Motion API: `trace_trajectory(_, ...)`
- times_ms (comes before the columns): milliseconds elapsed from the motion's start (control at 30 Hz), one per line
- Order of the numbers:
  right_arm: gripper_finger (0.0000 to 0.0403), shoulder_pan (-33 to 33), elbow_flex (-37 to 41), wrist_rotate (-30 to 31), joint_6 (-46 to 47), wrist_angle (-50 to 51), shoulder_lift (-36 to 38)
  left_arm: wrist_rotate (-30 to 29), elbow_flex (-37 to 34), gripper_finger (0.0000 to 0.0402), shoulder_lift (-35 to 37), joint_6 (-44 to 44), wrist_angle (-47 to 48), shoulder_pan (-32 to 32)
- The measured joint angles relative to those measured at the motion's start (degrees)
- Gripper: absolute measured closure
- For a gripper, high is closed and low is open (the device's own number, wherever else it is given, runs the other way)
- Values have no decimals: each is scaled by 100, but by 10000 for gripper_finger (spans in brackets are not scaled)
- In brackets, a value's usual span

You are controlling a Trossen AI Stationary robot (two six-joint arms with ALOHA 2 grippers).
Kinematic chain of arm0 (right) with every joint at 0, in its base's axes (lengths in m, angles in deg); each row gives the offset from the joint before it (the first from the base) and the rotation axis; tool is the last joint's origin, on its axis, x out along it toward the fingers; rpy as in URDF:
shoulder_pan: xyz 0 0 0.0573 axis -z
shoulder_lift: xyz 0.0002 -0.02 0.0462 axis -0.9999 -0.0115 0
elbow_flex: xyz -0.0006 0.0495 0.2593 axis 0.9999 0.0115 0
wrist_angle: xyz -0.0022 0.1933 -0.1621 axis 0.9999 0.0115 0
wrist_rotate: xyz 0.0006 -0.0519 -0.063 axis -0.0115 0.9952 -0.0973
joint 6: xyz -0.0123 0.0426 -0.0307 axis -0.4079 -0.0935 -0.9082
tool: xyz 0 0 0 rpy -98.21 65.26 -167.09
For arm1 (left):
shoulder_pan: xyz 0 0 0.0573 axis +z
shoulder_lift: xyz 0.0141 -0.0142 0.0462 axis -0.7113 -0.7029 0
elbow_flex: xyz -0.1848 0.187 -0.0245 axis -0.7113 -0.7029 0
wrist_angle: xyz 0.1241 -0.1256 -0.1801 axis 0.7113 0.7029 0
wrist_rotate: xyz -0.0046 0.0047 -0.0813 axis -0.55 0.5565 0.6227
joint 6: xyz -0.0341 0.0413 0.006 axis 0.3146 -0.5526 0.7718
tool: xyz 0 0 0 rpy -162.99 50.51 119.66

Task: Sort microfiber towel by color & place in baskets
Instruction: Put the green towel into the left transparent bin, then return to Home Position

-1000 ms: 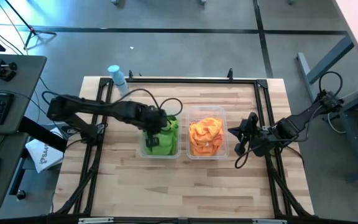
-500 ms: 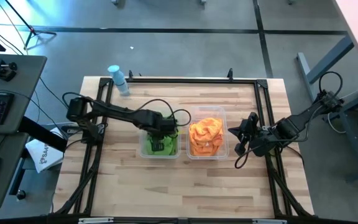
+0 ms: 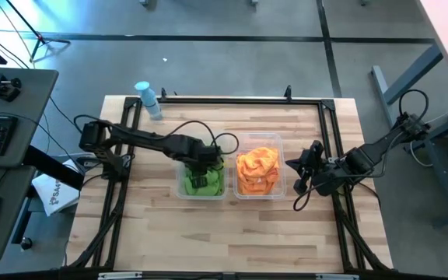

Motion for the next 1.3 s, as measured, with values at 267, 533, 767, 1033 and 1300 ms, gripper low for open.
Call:
trace_trajectory(267, 399, -2, 0, -21, -5, 28, -5, -17, 0, 292, 890, 9, 55, 0)
trace_trajectory(533, 399, -2, 0, -263, -21, 417, -5, -366, 7, 291, 2172, 147, 116, -3)
trace_trajectory(767, 399, -1, 0, -250, -207, 544, -7, -514, 7, 291, 2882, -480, 466, 0)
trace_trajectory(1033, 399, -2, 0, -157, -124, 964, -7, -506, -1165, 308, 4046, -378, 38, 0)
trace_trajectory(1300, 399, -1, 0, 7, -166, 962, -7, -115, -3300, 394, 6077, -448, -1704, 2)
